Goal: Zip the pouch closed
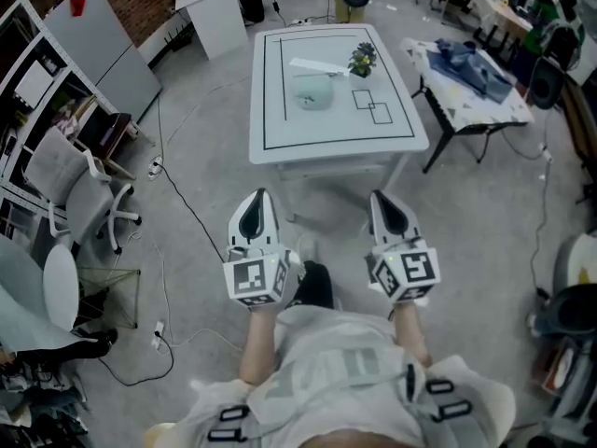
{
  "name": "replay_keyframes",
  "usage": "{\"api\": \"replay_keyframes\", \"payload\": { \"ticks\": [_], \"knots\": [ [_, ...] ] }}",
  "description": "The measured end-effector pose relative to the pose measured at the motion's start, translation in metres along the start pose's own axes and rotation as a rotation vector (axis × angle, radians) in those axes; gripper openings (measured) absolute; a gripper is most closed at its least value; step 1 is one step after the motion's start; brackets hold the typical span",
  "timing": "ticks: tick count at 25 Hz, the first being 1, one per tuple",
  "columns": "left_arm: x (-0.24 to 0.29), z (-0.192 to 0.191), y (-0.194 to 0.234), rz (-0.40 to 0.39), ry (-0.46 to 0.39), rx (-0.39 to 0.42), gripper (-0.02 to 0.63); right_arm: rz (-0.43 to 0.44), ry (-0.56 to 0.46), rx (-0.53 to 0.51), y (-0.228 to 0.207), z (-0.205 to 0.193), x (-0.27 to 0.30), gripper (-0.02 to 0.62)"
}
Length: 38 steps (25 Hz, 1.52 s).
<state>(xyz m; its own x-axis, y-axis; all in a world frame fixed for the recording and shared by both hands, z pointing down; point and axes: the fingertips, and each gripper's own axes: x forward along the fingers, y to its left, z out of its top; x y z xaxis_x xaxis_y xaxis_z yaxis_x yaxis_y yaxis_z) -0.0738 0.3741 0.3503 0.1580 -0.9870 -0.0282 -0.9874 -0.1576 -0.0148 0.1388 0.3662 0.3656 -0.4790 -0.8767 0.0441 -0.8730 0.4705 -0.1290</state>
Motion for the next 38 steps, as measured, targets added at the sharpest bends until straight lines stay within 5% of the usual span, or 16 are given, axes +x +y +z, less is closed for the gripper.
{"api": "replay_keyframes", "payload": {
  "ticks": [11, 29, 38],
  "knots": [
    [0.142, 0.003, 0.029, -0.069, -0.047, -0.017, 0.006, 0.043, -0.015, -0.056, -0.025, 0.023, 0.125, 0.008],
    [0.415, -0.009, 0.11, -0.17, 0.015, -0.027, 0.006, -0.062, 0.07, -0.057, -0.115, 0.038, 0.396, 0.008],
    [0.5, -0.021, 0.134, -0.223, 0.039, -0.028, 0.006, -0.141, 0.13, -0.016, -0.147, 0.021, 0.466, 0.008]
  ]
}}
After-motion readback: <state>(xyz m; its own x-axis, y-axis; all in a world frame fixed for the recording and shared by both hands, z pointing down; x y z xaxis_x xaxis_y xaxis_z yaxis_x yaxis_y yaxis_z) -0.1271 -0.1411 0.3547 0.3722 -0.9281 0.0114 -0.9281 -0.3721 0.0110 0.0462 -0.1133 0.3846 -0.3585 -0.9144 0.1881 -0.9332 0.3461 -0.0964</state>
